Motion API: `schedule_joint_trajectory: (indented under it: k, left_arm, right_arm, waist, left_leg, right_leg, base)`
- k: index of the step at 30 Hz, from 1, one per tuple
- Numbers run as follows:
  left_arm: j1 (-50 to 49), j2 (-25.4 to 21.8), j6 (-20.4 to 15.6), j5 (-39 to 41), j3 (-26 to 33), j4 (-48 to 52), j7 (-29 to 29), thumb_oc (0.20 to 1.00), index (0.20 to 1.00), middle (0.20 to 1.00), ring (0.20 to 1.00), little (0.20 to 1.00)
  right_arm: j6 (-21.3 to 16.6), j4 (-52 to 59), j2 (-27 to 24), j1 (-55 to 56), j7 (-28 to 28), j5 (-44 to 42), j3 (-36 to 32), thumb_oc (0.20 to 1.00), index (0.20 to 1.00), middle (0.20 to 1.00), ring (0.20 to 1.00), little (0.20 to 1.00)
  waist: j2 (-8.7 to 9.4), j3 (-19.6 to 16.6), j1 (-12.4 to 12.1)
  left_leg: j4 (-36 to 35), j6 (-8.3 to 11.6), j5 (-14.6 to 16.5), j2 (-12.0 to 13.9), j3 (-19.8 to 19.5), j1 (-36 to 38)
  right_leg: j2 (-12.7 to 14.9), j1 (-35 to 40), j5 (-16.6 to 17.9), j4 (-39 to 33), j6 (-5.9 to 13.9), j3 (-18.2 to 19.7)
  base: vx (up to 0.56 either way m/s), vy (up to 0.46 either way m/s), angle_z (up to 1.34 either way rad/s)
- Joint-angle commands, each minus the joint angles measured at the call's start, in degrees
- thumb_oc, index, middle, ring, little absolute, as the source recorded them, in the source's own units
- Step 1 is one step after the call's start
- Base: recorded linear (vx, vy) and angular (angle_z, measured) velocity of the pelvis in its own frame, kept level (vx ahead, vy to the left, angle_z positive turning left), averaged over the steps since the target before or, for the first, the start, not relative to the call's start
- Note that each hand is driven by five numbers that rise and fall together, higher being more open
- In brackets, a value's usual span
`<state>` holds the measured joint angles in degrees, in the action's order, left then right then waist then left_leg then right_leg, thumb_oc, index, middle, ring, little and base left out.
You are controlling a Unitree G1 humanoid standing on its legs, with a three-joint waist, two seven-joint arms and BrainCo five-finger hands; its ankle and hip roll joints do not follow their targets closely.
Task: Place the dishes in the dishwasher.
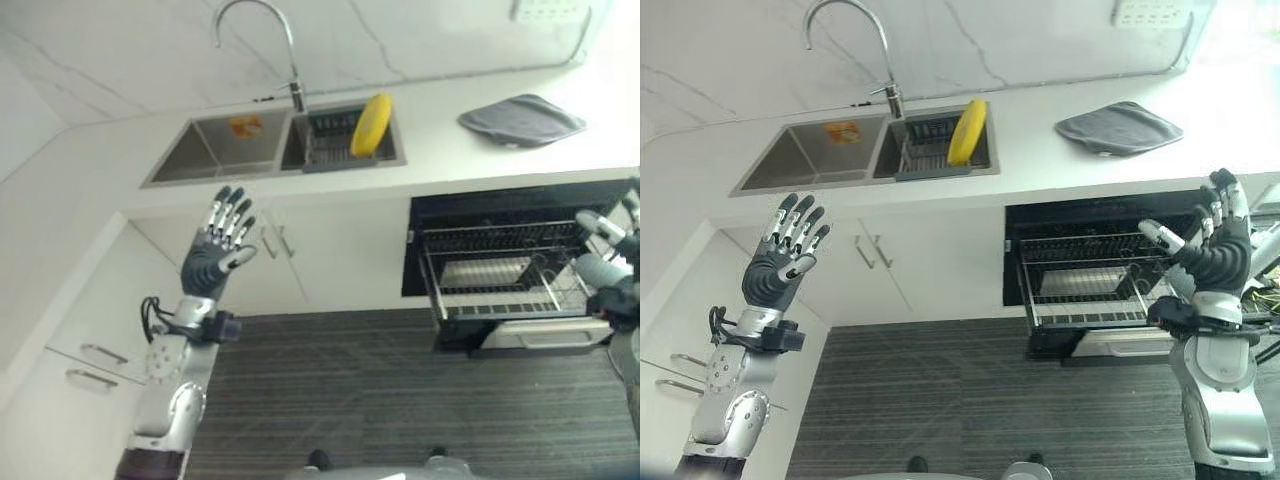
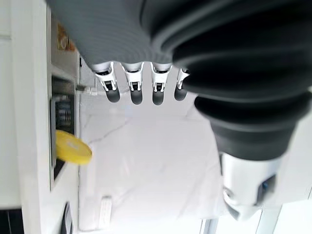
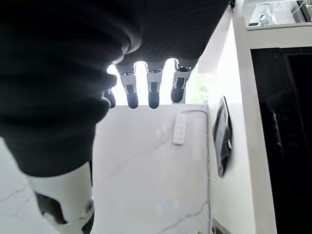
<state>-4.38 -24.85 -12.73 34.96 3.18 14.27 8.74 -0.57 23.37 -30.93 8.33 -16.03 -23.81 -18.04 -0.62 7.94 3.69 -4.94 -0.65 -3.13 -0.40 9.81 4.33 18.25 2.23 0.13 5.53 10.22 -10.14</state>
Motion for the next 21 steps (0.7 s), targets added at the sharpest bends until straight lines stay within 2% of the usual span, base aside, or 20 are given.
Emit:
schedule_joint_trajectory:
  k: [1, 4, 8, 10, 11, 12, 15, 20, 21]
  left_arm:
    - [1.08, -4.29, -1.67, 1.33, 4.69, 5.12, 1.61, 1.0, 1.0, 1.0, 1.0, 1.0]
    - [1.32, -4.44, -1.07, 0.18, 5.19, 5.23, 1.42, 1.0, 1.0, 1.0, 1.0, 1.0]
    - [2.28, -4.92, -1.12, 1.82, 3.95, 4.16, 1.28, 1.0, 1.0, 1.0, 1.0, 1.0]
    - [1.53, -3.78, -1.3, 2.31, 3.38, 4.1, 1.56, 1.0, 1.0, 1.0, 1.0, 1.0]
    - [1.44, -3.61, -1.39, 2.42, 3.21, 4.1, 1.64, 1.0, 1.0, 1.0, 1.0, 1.0]
    - [1.23, -2.96, -2.17, 1.86, 2.8, 4.21, 1.81, 1.0, 1.0, 1.0, 1.0, 1.0]
    - [0.95, -2.71, -2.71, 2.41, 2.44, 4.26, 2.43, 1.0, 1.0, 1.0, 1.0, 1.0]
    - [1.02, -2.42, -0.76, 5.12, 2.37, 4.2, 3.04, 1.0, 1.0, 1.0, 1.0, 1.0]
    - [0.21, -2.31, -0.73, 5.62, 2.5, 4.73, 3.11, 1.0, 1.0, 1.0, 1.0, 1.0]
  right_arm:
    - [-4.52, 0.06, -1.51, -4.15, 1.0, -0.95, -0.43, 1.0, 1.0, 1.0, 1.0, 1.0]
    - [-4.33, -0.32, -0.74, -5.72, 2.49, 0.2, 0.9, 1.0, 1.0, 1.0, 1.0, 1.0]
    - [-5.15, -0.89, -2.05, -5.29, 2.81, 2.06, 0.58, 1.0, 1.0, 1.0, 1.0, 1.0]
    - [-5.63, -0.52, -2.42, -3.76, 3.52, 1.27, -0.83, 1.0, 1.0, 1.0, 1.0, 1.0]
    - [-5.7, -0.51, -2.49, -3.5, 3.59, 1.04, -1.03, 1.0, 1.0, 1.0, 1.0, 1.0]
    - [-6.13, -1.02, -2.61, -2.93, 3.7, 0.41, -1.69, 1.0, 1.0, 1.0, 1.0, 1.0]
    - [-6.87, -1.17, -2.37, -1.62, 4.15, -0.73, -2.32, 1.0, 1.0, 1.0, 1.0, 1.0]
    - [-5.71, -0.84, -1.68, -0.95, 2.27, 1.54, -1.71, 1.0, 1.0, 1.0, 1.0, 1.0]
    - [-4.88, -0.69, -1.9, -0.88, 2.36, 1.72, -1.59, 1.0, 1.0, 1.0, 1.0, 1.0]
  waist:
    - [0.64, -1.03, -1.91]
    - [0.51, -0.91, -3.23]
    - [1.19, -1.0, -1.91]
    - [2.11, -1.2, -1.6]
    - [2.2, -1.26, -1.63]
    - [2.69, -1.28, -1.56]
    - [2.99, -1.18, -1.4]
    - [2.25, -1.76, -0.48]
    - [2.26, -1.26, -0.36]
  left_leg:
    - [-0.06, 2.59, 3.58, 2.79, -2.1, 2.3]
    - [-0.06, 1.82, 3.48, 2.21, -1.5, 2.12]
    - [-0.06, 0.43, 3.05, 0.7, -4.52, 1.68]
    - [-0.06, 0.27, 3.09, -0.17, -4.81, 1.61]
    - [-0.06, 0.32, 3.14, -0.21, -4.72, 1.64]
    - [-0.06, 0.46, 3.29, -0.59, -4.14, 1.61]
    - [-0.06, 0.38, 3.73, -0.83, -3.07, 1.99]
    - [0.25, 1.03, 3.73, -0.58, -2.06, 3.8]
    - [4.43, 2.04, 4.25, -0.64, -1.01, 3.29]
  right_leg:
    - [-5.17, 1.97, 4.1, 0.24, -1.12, -3.24]
    - [-4.87, 0.76, 4.49, 5.28, -1.36, -6.1]
    - [-12.83, -0.36, 0.27, 7.08, -2.69, 0.3]
    - [-15.2, 0.31, -0.56, 4.63, -3.6, 0.62]
    - [-15.51, 0.61, -0.6, 3.86, -3.79, 0.52]
    - [-16.94, 1.68, -1.16, 0.29, -4.6, 0.53]
    - [-17.66, 2.69, -0.64, -2.7, -4.89, 0.52]
    - [-18.9, 4.3, -1.8, -5.69, -6.19, 2.69]
    - [-18.94, 5.03, -1.93, -5.87, -6.86, 3.0]
  base:
    - [-0.01, 0.298, 0.09]
    - [-0.02, 0.28, -0.27]
    - [0.05, 0.138, -0.16]
    - [0.07, 0.016, 0.26]
    - [0.1, -0.057, -0.06]
    - [0.11, -0.091, -0.13]
    - [0.12, -0.126, -0.04]
    - [0.18, -0.189, -0.01]
    - [0.17, -0.162, 0.02]
